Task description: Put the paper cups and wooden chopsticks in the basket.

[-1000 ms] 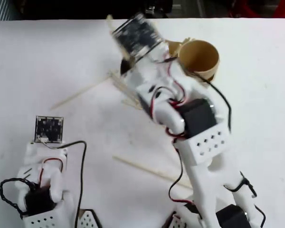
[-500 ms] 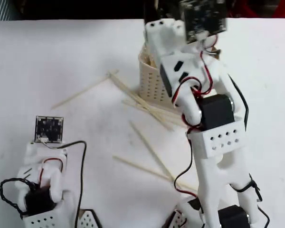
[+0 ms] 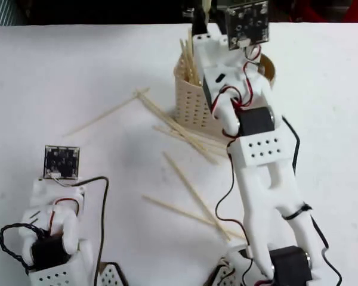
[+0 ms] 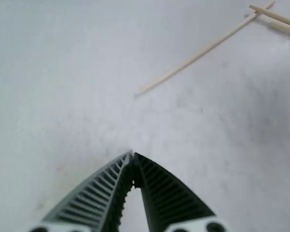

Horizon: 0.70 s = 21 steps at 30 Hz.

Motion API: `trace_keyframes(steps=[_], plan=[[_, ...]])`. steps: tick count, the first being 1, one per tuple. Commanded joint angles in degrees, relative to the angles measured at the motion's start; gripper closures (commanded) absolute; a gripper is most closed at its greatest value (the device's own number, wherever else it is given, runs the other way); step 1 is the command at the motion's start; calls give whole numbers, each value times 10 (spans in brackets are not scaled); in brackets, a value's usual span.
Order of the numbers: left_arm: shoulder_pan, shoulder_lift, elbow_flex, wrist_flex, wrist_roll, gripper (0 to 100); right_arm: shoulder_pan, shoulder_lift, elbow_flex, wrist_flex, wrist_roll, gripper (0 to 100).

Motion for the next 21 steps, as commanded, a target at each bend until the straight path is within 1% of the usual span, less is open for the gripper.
trace_keyframes(steps=[1, 4, 6, 8, 10, 16, 21], plan=[[-4, -5, -3, -12, -4, 976, 7, 0, 7, -10, -4, 981], [-4, -5, 1, -13, -4, 976, 7, 7, 10, -7, -3, 974], [-4, -5, 1, -13, -4, 976, 7, 7, 10, -4, -3, 925], [-4, -5, 2, -13, -4, 976, 7, 0, 1, 25, -3, 859], [-4, -5, 2, -13, -4, 976, 4, -16, -21, 81, -2, 828], [-4, -5, 2, -14, -4, 976, -11, -86, -105, 284, 0, 881], [-4, -5, 11, -31, -4, 976, -44, -146, -126, 453, 0, 890]])
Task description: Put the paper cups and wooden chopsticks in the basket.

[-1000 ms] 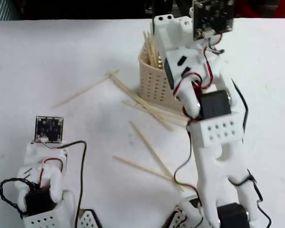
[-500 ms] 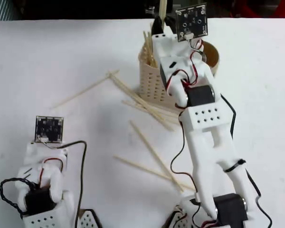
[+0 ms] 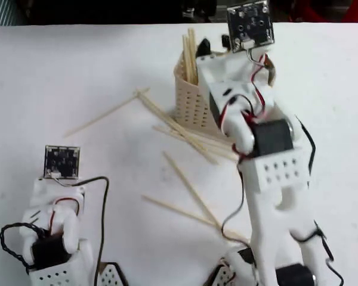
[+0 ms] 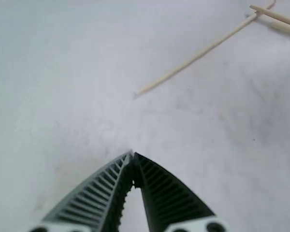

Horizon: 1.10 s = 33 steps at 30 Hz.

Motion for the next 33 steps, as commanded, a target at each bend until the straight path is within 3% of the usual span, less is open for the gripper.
trace_keyframes(steps=[1, 5, 11, 16, 23, 33], plan=[[-4, -5, 2, -24, -4, 976, -29, -50, -29, 118, 0, 890], [-4, -5, 2, -24, -4, 976, -55, -62, -12, 224, 0, 890], [-4, -5, 3, -24, -3, 976, -71, -65, 66, 301, 0, 890], [-4, -5, 3, -24, -1, 976, -71, -80, 142, 323, -1, 890], [21, -5, -19, -33, -4, 976, -62, -215, 267, 305, -1, 890], [180, -2, -98, 36, -62, 976, 173, -305, 459, 108, -5, 887]])
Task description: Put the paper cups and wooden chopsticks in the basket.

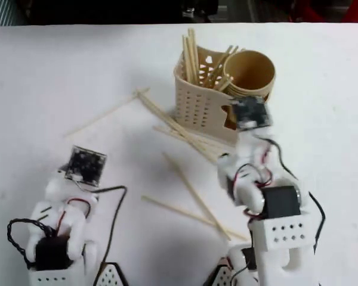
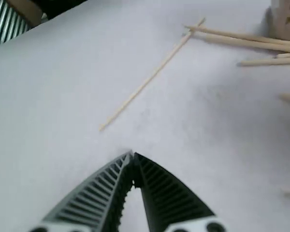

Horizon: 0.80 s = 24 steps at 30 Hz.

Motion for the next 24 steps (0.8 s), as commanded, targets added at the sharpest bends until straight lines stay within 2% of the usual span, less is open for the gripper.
trace_keyframes(steps=[1, 4, 8, 11, 15, 21, 24], plan=[[70, -2, -68, 26, -17, 976, 75, -14, 25, -65, -6, 887], [114, 31, -105, 37, -35, 976, 112, -18, 25, -76, -33, 886], [169, 163, -170, 33, -47, 965, 148, -18, 7, -77, -68, 886], [230, 275, -227, 42, -97, 880, 186, -18, -6, -77, -97, 886], [297, 380, -288, 40, -107, 772, 231, -18, -27, -73, -119, 886], [436, 470, -331, 39, -157, 749, 294, -18, -52, -73, -137, 885], [496, 524, -329, 12, -164, 748, 309, -18, -57, -73, -137, 885]])
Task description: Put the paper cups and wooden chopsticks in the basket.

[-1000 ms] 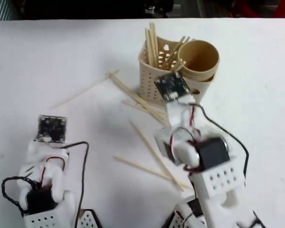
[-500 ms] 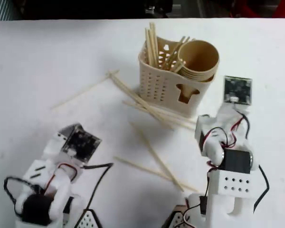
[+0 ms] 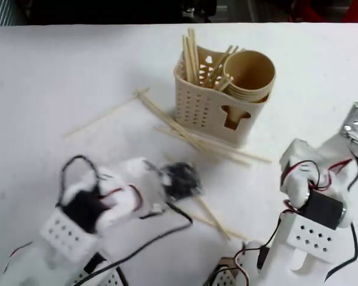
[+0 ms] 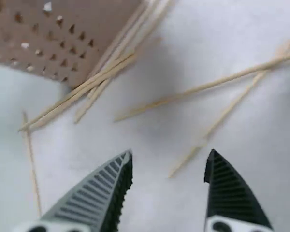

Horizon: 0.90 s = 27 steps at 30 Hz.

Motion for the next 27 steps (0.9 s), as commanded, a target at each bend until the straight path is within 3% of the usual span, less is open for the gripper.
trace_keyframes(steps=[1, 6, 16, 27], plan=[[93, 86, -25, -40, -15, 748, 15, -11, -28, -5, -4, 885], [141, 226, -29, -102, -57, 748, 34, -11, -28, -7, -4, 885], [150, 402, -31, -233, -124, 748, 40, -11, -34, -6, -1, 885], [147, 487, -114, -244, -131, 748, 40, -12, -35, -6, 0, 885]])
